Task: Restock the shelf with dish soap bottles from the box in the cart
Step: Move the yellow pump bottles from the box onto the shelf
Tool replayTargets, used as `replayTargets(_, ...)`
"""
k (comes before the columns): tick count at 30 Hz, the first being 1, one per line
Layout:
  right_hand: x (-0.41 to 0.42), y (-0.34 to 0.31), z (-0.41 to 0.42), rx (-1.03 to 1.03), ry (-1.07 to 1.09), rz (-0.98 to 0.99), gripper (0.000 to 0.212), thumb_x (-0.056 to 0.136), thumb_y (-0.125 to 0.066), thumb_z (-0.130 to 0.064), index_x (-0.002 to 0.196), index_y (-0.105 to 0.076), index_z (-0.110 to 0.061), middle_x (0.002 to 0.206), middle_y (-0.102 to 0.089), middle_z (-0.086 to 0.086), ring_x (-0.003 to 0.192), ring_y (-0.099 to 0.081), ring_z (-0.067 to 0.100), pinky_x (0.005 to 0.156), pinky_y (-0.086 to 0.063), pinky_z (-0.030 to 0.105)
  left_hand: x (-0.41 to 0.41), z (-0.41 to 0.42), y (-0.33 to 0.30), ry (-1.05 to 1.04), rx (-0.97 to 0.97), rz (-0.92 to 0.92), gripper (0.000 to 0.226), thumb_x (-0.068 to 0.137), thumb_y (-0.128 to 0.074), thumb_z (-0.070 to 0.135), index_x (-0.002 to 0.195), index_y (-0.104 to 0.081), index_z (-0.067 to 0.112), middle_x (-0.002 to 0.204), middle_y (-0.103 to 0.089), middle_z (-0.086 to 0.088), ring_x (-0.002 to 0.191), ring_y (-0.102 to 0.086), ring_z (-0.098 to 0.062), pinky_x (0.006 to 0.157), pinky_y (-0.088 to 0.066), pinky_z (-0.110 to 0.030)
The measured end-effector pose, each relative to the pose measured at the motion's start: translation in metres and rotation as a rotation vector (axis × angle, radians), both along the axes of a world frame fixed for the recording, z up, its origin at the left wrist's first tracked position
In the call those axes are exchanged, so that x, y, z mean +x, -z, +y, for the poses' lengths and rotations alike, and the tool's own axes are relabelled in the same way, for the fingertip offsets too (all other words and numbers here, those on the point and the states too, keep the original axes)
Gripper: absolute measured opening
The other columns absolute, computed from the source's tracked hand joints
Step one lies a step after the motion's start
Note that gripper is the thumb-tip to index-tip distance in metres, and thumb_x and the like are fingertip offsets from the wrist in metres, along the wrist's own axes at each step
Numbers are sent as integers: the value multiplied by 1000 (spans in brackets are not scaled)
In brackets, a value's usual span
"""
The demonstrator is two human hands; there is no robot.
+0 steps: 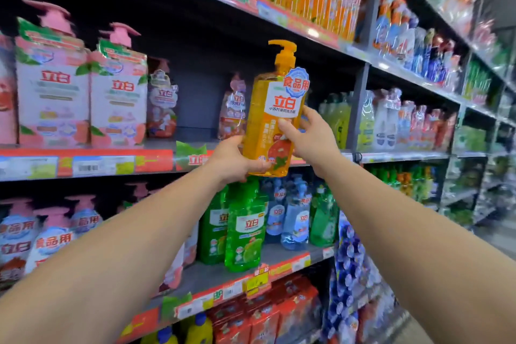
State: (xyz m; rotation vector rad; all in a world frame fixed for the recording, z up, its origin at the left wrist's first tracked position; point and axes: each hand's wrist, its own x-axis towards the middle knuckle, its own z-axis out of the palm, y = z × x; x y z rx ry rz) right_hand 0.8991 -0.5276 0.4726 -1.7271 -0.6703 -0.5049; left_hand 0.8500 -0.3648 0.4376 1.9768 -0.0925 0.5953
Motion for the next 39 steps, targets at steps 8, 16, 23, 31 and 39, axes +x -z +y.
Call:
replayTargets(8, 104, -46, -3, -83, -90, -84, 80, 89, -69, -26, 148, -18, -48, 117, -65, -7, 104, -66, 17, 84, -58, 45, 125, 8, -53, -19, 104, -34, 71, 58, -92, 36, 120, -61, 19, 109, -72, 1, 99, -68, -19, 95, -53, -40)
replayTargets(16, 205, -38, -4, -43, -57, -101, 72, 88, -70, -28, 143, -29, -49, 110, -67, -12, 99, -68, 14, 82, -59, 41, 213, 3, -62, -48, 186, 51, 54, 70, -87, 30, 116, -62, 18, 106, -68, 2, 96, -64, -16, 85, -49, -28)
replayTargets(23, 313, -34, -10, -81, -115, -40, 49, 83, -73, -38, 127, -53, -33, 111, -70, -7, 97, -69, 14, 80, -59, 48, 290, -13, -63, -192, 237, 131, 59, 69, -87, 32, 119, -64, 12, 113, -69, -3, 98, -65, -19, 90, -51, -31)
replayTargets(31, 416, -32, -32, -209, -301, 129, 63, 79, -79, -27, 133, -48, -25, 113, -70, -2, 95, -69, 15, 65, -61, 37, 362, -45, -59, -445, 335, 318, 74, 69, -85, 44, 126, -56, 6, 121, -63, -7, 107, -61, -24, 92, -50, -33)
replayTargets(39, 464, -33, -45, -260, -377, 138, 78, 76, -81, -13, 140, -39, -24, 125, -62, 2, 109, -62, 20, 79, -60, 42, 396, -65, -65, -469, 333, 370, 64, 76, -80, 40, 126, -53, 12, 120, -61, -4, 107, -61, -23, 95, -52, -37)
